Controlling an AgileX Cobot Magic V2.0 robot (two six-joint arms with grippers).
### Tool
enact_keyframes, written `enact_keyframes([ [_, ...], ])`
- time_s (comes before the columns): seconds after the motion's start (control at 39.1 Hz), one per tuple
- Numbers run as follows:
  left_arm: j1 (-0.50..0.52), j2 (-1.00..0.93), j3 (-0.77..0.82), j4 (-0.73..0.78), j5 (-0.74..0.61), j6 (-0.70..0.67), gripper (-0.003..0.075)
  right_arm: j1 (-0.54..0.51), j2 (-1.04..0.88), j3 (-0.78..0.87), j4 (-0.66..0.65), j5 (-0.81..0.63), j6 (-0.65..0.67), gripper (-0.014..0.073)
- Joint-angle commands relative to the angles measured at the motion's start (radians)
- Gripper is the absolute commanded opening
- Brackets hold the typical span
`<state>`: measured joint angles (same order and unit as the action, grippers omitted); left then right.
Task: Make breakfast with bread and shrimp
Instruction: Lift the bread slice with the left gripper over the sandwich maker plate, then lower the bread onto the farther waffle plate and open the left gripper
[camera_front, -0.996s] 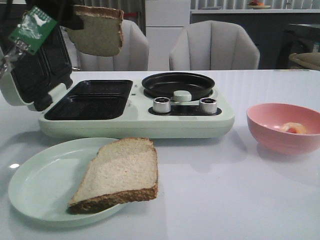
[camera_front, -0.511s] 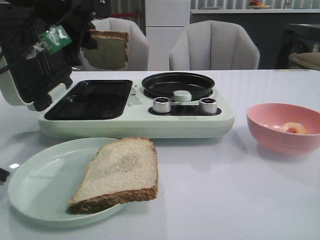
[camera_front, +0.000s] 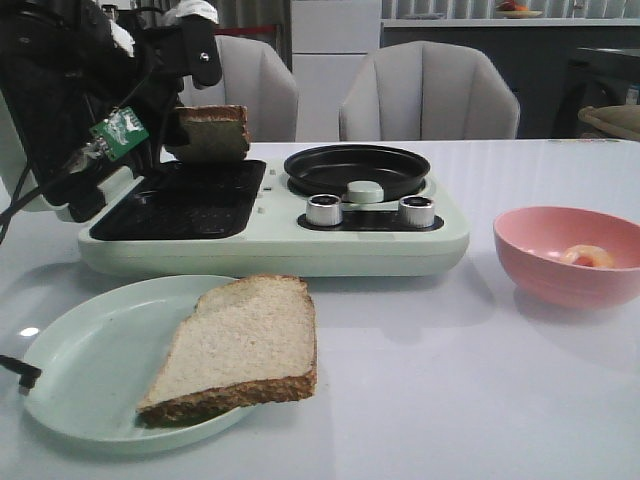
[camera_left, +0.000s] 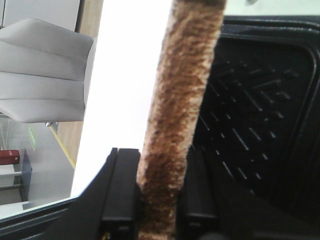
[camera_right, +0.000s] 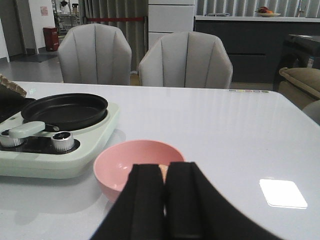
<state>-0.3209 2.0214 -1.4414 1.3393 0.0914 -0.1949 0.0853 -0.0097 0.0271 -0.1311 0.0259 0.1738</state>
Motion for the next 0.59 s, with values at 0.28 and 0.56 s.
enact_keyframes([
  [0.28, -0.005, -0.047, 0.043, -0.079, -0.024, -0.014, 0.0284, -0.001, -0.022, -0.017, -0.013, -0.08, -0.003, 0.0155],
  [0.56, -0.021, -0.053, 0.043, -0.083, -0.008, -0.014, 0.0618, -0.001, -0.022, -0.017, -0.013, -0.08, -0.003, 0.0155],
])
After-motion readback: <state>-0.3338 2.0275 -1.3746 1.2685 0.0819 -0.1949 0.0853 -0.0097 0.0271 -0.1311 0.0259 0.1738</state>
